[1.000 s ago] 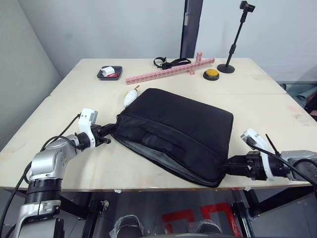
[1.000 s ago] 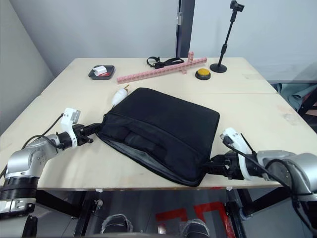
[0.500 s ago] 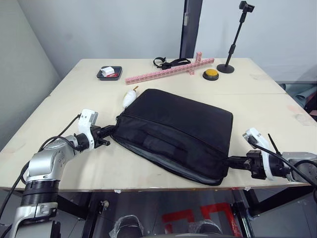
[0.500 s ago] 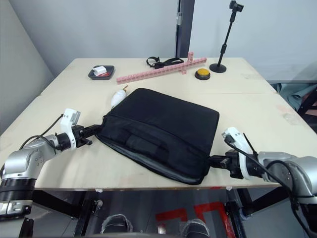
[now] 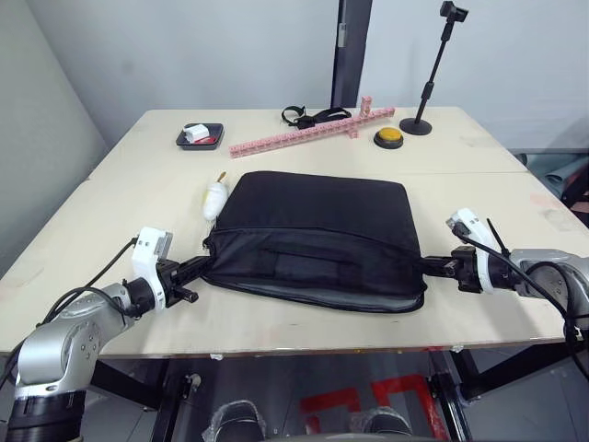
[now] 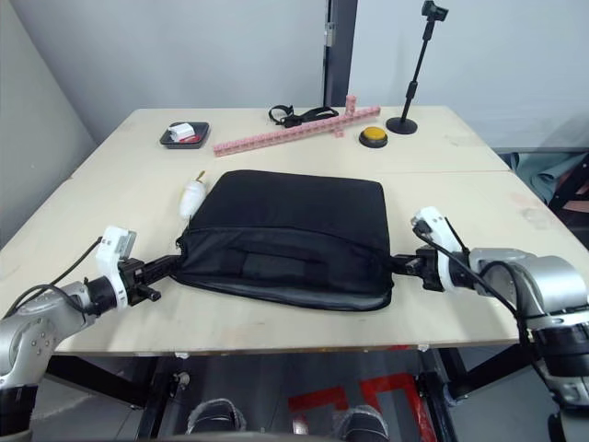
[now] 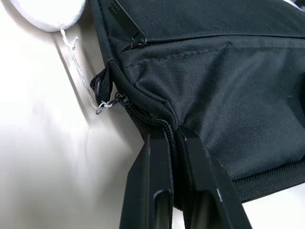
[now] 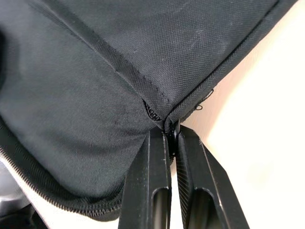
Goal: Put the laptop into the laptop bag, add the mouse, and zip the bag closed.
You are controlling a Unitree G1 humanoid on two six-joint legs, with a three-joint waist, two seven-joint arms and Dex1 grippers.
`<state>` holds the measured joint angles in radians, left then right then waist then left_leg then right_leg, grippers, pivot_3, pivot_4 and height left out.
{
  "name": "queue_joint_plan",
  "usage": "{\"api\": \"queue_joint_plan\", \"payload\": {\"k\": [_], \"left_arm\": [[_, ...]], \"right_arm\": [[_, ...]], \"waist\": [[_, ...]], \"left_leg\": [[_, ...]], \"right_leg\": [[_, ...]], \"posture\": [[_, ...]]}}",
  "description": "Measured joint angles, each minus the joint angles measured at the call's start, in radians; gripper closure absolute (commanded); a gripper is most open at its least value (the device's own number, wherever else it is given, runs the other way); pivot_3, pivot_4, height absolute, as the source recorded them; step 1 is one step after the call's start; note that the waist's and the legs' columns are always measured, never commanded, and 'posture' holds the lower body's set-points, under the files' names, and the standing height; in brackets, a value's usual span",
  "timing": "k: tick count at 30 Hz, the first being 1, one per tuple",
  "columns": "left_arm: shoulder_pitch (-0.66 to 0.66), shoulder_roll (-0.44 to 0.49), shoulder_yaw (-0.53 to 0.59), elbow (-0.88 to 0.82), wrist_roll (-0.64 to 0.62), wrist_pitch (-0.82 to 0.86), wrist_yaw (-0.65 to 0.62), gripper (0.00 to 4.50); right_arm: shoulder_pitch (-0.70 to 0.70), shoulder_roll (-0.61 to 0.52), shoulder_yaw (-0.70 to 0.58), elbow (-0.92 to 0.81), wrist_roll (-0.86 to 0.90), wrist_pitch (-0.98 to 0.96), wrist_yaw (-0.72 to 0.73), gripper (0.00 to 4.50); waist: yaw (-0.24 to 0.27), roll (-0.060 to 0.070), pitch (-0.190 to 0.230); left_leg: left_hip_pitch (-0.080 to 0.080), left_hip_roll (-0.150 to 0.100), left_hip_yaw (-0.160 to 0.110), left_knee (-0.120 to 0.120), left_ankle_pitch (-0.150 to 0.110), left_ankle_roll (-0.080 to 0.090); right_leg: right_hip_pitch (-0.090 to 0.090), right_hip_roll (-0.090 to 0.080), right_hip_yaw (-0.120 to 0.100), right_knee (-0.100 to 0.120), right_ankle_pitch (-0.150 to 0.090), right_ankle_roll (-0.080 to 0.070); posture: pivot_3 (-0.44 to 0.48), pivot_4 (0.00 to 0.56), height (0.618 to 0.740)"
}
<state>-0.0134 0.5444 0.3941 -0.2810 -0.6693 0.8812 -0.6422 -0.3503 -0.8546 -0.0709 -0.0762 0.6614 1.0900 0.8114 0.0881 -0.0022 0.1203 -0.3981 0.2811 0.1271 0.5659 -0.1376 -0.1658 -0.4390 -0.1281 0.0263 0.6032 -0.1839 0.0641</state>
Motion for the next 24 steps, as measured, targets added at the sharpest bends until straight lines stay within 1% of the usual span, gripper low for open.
{"api": "queue_joint_plan", "payload": {"k": [7, 10, 17, 24], "left_arm": [[0.109, -0.035, 0.021, -0.107, -0.030, 0.000, 0.054, 4.50], [0.139, -0.048, 0.027, -0.129, -0.045, -0.007, 0.070, 4.50], [0.172, -0.040, 0.035, -0.138, -0.062, -0.024, 0.079, 4.50], [0.157, -0.010, 0.022, -0.106, -0.064, -0.036, 0.064, 4.50]], "right_arm": [[-0.076, 0.017, 0.050, 0.079, -0.057, -0.037, 0.045, 4.46], [-0.096, 0.027, 0.054, 0.108, -0.069, -0.043, 0.058, 4.46], [-0.102, 0.040, 0.059, 0.107, -0.076, -0.040, 0.083, 4.46], [-0.097, 0.033, 0.060, 0.089, -0.079, -0.031, 0.094, 4.46]], "waist": [[-0.001, 0.000, 0.000], [-0.001, 0.000, 0.000], [-0.006, 0.000, -0.001], [-0.006, 0.001, -0.001]], "left_leg": [[0.001, 0.000, 0.000, 0.000, 0.000, 0.000], [0.001, 0.000, 0.000, 0.000, 0.002, 0.004], [0.002, 0.000, 0.000, 0.000, 0.005, 0.008], [0.006, 0.000, 0.001, 0.000, 0.005, 0.008]], "right_leg": [[0.001, 0.000, 0.000, 0.000, 0.000, 0.000], [0.001, 0.000, 0.000, 0.000, 0.000, 0.000], [0.001, 0.000, 0.000, 0.000, 0.000, 0.000], [0.001, 0.000, 0.001, 0.002, 0.000, 0.000]], "posture": [[0.000, 0.150, 0.740], [0.000, 0.150, 0.740], [0.000, 0.150, 0.740], [0.000, 0.150, 0.740]]}}
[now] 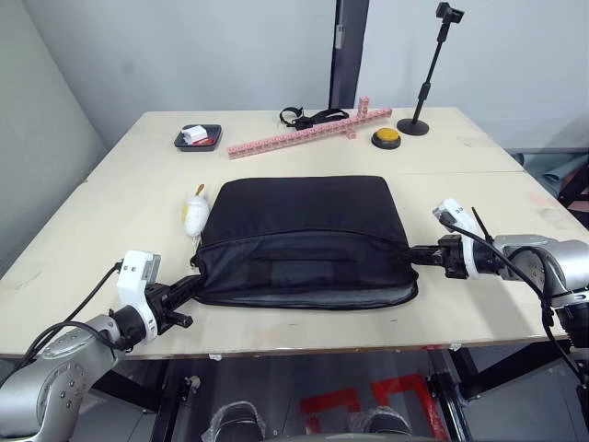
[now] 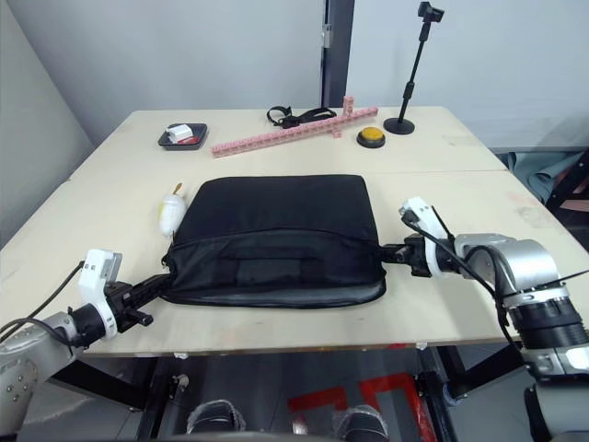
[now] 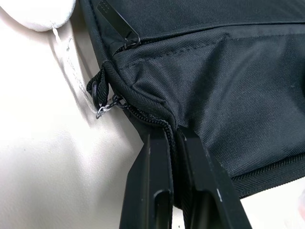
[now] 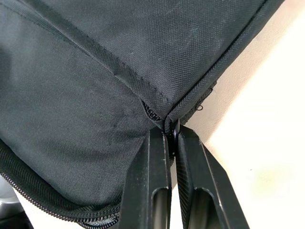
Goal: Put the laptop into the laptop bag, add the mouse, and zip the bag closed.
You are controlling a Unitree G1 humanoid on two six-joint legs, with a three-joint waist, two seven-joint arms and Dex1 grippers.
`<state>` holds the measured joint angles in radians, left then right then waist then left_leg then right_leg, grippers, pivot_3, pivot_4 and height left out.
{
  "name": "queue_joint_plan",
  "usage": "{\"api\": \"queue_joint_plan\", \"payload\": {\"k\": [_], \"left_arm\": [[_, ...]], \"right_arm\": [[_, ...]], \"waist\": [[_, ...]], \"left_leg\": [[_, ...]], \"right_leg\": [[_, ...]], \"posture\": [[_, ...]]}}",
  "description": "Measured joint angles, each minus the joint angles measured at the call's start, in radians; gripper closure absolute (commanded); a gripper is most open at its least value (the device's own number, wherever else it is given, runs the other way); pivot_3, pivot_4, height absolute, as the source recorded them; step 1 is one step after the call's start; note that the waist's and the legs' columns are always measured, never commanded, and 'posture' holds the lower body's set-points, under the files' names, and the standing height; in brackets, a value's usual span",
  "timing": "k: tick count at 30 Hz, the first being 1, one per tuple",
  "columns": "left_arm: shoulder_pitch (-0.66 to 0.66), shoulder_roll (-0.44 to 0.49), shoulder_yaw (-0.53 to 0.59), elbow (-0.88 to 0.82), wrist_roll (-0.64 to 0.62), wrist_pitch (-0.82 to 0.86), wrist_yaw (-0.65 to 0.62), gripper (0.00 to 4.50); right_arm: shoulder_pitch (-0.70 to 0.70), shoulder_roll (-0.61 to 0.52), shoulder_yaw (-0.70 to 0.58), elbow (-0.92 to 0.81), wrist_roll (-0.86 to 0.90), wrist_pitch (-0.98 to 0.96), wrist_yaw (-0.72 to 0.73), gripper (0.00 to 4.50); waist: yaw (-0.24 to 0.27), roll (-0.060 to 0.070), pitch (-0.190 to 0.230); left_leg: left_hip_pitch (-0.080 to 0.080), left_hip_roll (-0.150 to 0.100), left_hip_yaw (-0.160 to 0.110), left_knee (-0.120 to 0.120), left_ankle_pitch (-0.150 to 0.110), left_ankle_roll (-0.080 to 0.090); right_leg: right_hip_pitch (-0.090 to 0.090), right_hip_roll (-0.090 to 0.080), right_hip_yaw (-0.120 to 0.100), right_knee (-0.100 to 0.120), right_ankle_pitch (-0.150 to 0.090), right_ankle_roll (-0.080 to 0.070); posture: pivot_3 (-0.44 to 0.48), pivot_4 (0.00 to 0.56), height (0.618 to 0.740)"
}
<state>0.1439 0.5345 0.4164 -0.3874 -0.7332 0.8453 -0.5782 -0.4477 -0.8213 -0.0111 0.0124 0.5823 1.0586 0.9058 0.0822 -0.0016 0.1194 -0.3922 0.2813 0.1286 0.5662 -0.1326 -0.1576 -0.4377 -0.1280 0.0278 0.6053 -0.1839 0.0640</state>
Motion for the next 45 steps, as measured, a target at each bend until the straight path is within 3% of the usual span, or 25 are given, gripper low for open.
{"api": "queue_joint_plan", "payload": {"k": [22, 25, 30, 35, 37, 38, 45], "left_arm": [[0.004, 0.034, -0.005, 0.014, -0.017, 0.001, -0.015, 4.50], [0.004, 0.034, -0.006, 0.014, -0.017, -0.004, -0.014, 4.50], [0.011, 0.046, -0.003, 0.014, -0.020, -0.009, -0.031, 2.64], [0.013, 0.066, 0.049, 0.020, -0.096, 0.035, -0.041, 0.89], [0.018, 0.119, 0.115, 0.019, -0.148, 0.071, -0.049, 0.14], [0.018, 0.141, 0.148, 0.019, -0.165, 0.077, -0.052, 0.03], [-0.013, 0.335, 0.218, 0.108, -0.156, 0.075, -0.145, 0.03]], "right_arm": [[0.013, 0.011, 0.000, -0.018, -0.022, -0.007, 0.000, 4.46], [0.013, 0.011, 0.000, -0.018, -0.022, -0.008, 0.012, 3.41], [0.013, -0.001, 0.000, -0.018, -0.022, -0.036, 0.056, 1.66], [0.015, -0.090, -0.002, -0.018, -0.026, -0.119, 0.156, 0.01], [0.013, -0.141, -0.014, -0.003, -0.032, -0.159, 0.201, 0.00], [0.011, -0.157, -0.023, 0.007, -0.035, -0.171, 0.217, 0.00], [-0.018, -0.269, -0.051, 0.041, -0.038, -0.314, 0.395, 0.00]], "waist": [[-0.002, 0.000, 0.000], [-0.002, 0.000, 0.000], [-0.001, 0.000, 0.000], [0.004, 0.000, 0.000], [0.006, 0.000, 0.000], [0.006, -0.001, 0.000], [0.007, -0.001, 0.000]], "left_leg": [[0.003, 0.000, 0.003, 0.000, 0.000, 0.000], [0.003, 0.000, 0.003, 0.000, 0.000, 0.000], [0.004, 0.000, 0.003, 0.000, -0.001, -0.001], [0.004, 0.000, 0.002, 0.001, -0.003, -0.004], [0.004, 0.000, 0.003, 0.001, -0.003, -0.003], [0.005, 0.000, 0.003, 0.001, -0.003, -0.003], [0.006, 0.000, 0.003, 0.002, -0.003, -0.003]], "right_leg": [[0.001, 0.000, 0.002, 0.001, 0.000, 0.000], [0.001, 0.000, 0.002, 0.001, 0.000, 0.000], [0.002, 0.000, 0.002, 0.001, 0.000, 0.000], [0.002, 0.000, 0.002, 0.003, 0.000, 0.000], [0.002, 0.000, 0.002, 0.003, 0.000, 0.000], [0.002, 0.000, 0.002, 0.002, 0.000, 0.000], [0.002, 0.000, 0.003, 0.004, 0.000, 0.000]], "posture": [[0.000, 0.150, 0.740], [0.000, 0.150, 0.740], [0.000, 0.150, 0.740], [0.000, 0.150, 0.740], [0.000, 0.150, 0.740], [0.000, 0.150, 0.740], [0.000, 0.150, 0.740]]}}
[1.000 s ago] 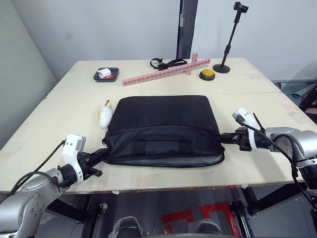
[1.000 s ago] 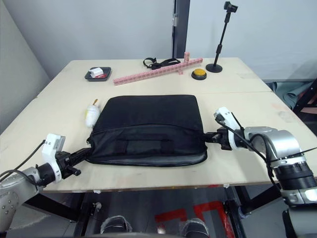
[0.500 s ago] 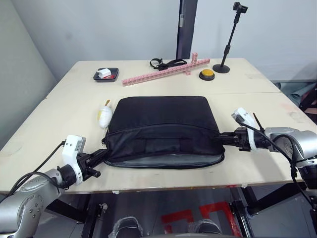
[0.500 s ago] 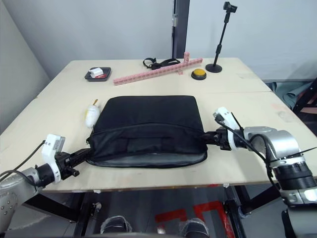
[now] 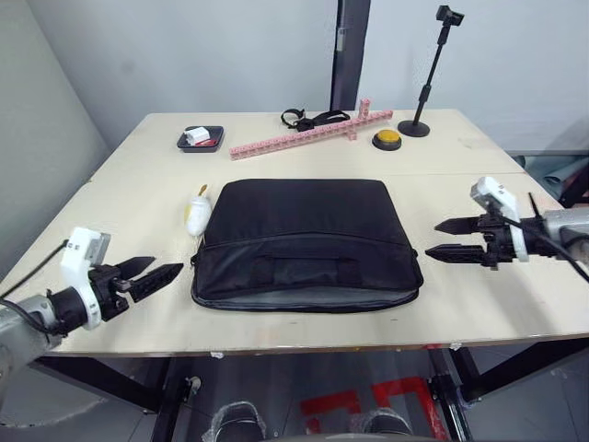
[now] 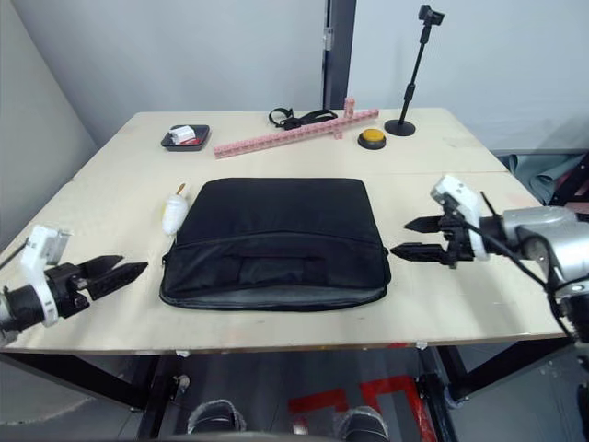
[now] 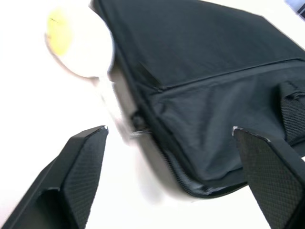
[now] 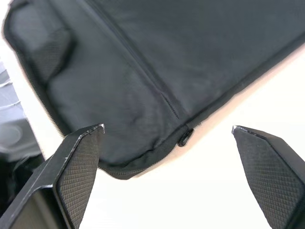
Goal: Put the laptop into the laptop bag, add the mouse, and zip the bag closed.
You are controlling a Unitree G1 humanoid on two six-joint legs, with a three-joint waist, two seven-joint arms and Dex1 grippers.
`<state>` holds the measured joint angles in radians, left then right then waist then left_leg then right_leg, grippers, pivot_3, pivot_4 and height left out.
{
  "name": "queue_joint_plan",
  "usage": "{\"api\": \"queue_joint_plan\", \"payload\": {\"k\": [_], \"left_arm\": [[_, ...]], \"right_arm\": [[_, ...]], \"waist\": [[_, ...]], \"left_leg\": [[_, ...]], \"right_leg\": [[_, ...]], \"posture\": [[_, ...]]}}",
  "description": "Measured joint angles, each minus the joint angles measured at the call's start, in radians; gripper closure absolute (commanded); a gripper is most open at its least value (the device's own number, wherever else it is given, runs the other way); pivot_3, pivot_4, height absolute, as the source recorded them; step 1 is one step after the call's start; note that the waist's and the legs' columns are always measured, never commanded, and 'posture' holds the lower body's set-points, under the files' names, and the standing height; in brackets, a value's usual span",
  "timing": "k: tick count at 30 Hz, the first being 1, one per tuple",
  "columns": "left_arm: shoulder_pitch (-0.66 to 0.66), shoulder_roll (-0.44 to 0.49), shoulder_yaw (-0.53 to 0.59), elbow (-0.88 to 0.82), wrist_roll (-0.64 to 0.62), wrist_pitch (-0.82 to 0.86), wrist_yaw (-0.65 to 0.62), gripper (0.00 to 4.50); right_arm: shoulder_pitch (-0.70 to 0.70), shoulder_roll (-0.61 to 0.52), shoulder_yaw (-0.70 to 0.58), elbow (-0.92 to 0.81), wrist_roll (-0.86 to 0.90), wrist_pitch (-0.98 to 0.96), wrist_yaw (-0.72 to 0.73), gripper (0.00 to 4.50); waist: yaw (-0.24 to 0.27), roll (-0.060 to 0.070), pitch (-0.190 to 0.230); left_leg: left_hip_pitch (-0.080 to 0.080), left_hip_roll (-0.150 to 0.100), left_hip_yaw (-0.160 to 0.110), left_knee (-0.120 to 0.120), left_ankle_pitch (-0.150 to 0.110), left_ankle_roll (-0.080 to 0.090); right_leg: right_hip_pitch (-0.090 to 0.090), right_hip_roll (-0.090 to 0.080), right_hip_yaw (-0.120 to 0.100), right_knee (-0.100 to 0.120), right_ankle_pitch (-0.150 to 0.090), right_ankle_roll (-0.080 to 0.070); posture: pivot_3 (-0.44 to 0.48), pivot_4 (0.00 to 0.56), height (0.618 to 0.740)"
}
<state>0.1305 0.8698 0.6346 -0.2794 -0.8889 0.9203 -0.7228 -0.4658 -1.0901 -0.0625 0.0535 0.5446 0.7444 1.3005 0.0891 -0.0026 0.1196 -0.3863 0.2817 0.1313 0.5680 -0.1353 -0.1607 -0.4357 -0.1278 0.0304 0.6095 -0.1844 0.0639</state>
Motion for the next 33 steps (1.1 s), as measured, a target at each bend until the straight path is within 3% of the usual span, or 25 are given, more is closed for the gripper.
{"api": "queue_joint_plan", "payload": {"k": [6, 12, 19, 33], "left_arm": [[-0.101, 0.201, 0.026, 0.191, 0.067, -0.060, -0.143, 0.03], [-0.202, 0.324, -0.014, 0.363, 0.138, -0.115, -0.296, 0.03], [-0.263, 0.342, -0.059, 0.467, 0.200, -0.149, -0.366, 0.03], [-0.285, 0.351, -0.064, 0.485, 0.258, -0.157, -0.402, 0.03]], "right_arm": [[-0.094, -0.051, -0.082, 0.037, -0.003, -0.161, 0.082, 0.00], [-0.197, -0.086, -0.080, 0.149, -0.026, -0.193, 0.141, 0.00], [-0.206, -0.105, -0.078, 0.238, -0.060, -0.228, 0.195, 0.00], [-0.201, -0.106, -0.078, 0.331, -0.086, -0.329, 0.233, 0.00]], "waist": [[0.001, -0.001, 0.000], [0.001, -0.001, 0.000], [0.002, -0.001, 0.000], [0.002, -0.001, 0.000]], "left_leg": [[0.000, 0.000, 0.000, 0.002, 0.001, 0.002], [0.000, 0.000, 0.000, 0.002, 0.003, 0.005], [0.000, 0.000, 0.000, 0.002, 0.003, 0.005], [0.000, 0.000, 0.000, 0.003, 0.003, 0.005]], "right_leg": [[0.001, 0.000, 0.000, 0.000, -0.001, -0.002], [0.000, 0.000, 0.000, 0.001, -0.002, -0.004], [0.000, 0.000, 0.000, 0.002, -0.002, -0.006], [0.000, 0.000, 0.000, 0.003, -0.002, -0.006]], "posture": [[0.000, 0.150, 0.740], [0.000, 0.150, 0.740], [0.000, 0.150, 0.740], [0.000, 0.150, 0.740]]}}
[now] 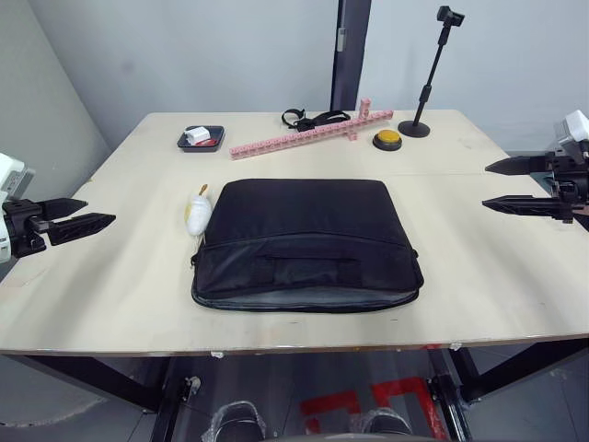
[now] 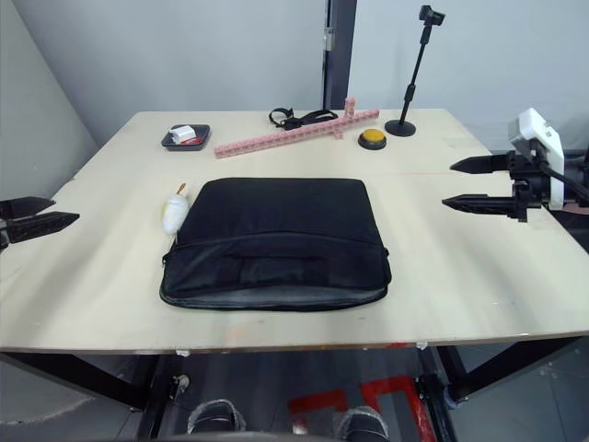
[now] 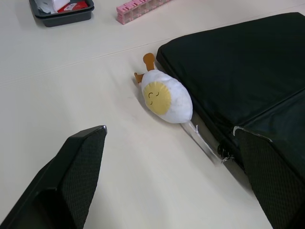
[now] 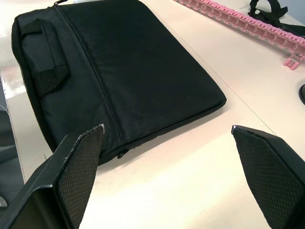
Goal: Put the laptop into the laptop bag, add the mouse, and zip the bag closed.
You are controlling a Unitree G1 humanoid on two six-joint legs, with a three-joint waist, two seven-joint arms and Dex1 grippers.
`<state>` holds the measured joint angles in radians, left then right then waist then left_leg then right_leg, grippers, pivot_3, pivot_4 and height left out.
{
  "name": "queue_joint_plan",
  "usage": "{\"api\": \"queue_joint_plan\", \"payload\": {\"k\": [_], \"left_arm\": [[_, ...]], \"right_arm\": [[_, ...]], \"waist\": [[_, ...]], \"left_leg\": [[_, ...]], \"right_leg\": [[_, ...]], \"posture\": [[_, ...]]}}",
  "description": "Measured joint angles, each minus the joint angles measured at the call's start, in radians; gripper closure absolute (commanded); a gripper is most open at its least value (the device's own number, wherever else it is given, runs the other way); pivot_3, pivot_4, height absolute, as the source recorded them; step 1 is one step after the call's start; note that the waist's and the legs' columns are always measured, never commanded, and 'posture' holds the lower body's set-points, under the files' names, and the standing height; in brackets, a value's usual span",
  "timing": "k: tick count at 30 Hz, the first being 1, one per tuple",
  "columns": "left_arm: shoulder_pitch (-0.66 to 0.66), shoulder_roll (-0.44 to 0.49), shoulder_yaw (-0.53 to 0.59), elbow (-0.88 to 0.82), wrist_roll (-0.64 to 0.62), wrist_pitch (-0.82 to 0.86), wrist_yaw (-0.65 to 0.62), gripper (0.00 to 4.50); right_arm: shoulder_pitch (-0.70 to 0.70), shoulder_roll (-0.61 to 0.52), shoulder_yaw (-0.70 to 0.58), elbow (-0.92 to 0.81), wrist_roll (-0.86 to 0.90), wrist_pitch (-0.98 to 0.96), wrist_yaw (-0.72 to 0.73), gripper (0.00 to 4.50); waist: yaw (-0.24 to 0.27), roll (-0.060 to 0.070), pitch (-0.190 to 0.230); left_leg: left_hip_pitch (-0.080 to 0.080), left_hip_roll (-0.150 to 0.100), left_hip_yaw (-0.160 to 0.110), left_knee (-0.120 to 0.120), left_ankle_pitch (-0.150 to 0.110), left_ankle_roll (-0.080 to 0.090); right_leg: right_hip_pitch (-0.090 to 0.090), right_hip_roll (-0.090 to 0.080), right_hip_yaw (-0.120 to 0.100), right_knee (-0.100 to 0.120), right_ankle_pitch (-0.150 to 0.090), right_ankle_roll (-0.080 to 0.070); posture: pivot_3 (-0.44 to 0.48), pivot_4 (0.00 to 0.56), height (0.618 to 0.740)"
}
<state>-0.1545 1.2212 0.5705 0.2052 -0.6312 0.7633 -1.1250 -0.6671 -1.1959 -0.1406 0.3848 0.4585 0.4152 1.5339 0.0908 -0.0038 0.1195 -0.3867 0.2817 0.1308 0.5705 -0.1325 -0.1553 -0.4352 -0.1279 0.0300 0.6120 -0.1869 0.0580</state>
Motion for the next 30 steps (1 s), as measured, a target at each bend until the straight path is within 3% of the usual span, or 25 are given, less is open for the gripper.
{"api": "queue_joint_plan", "payload": {"k": [13, 20, 25, 30], "left_arm": [[0.001, -0.009, 0.000, 0.000, 0.011, 0.001, -0.006, 0.03], [0.018, -0.038, 0.012, -0.002, 0.016, 0.007, 0.008, 0.03], [0.070, -0.096, 0.055, -0.053, 0.013, 0.023, 0.050, 0.00], [0.128, -0.158, 0.118, -0.146, -0.004, 0.066, 0.111, 0.00]], "right_arm": [[-0.009, 0.045, 0.015, -0.084, 0.008, 0.075, -0.021, 0.00], [-0.076, 0.289, 0.044, -0.373, 0.145, 0.299, -0.212, 0.00], [-0.148, 0.559, 0.151, -0.481, 0.191, 0.365, -0.367, 1.53], [-0.158, 0.707, 0.266, -0.459, 0.108, 0.257, -0.418, 3.26]], "waist": [[-0.001, 0.000, 0.000], [-0.007, 0.000, 0.000], [-0.010, -0.001, 0.000], [0.001, -0.003, -0.001]], "left_leg": [[0.000, 0.000, 0.000, 0.000, 0.000, 0.000], [0.001, 0.000, 0.000, 0.000, 0.000, 0.000], [0.000, 0.001, 0.000, -0.001, -0.003, -0.006], [-0.004, 0.001, -0.003, -0.001, -0.005, -0.008]], "right_leg": [[0.000, 0.000, 0.000, 0.000, 0.000, 0.000], [-0.001, 0.000, 0.000, 0.003, 0.000, 0.000], [-0.002, 0.000, 0.000, 0.002, 0.000, 0.000], [-0.003, 0.000, -0.003, 0.001, 0.000, 0.000]], "posture": [[0.000, 0.150, 0.740], [0.000, 0.150, 0.740], [0.000, 0.150, 0.740], [0.000, 0.150, 0.740]]}}
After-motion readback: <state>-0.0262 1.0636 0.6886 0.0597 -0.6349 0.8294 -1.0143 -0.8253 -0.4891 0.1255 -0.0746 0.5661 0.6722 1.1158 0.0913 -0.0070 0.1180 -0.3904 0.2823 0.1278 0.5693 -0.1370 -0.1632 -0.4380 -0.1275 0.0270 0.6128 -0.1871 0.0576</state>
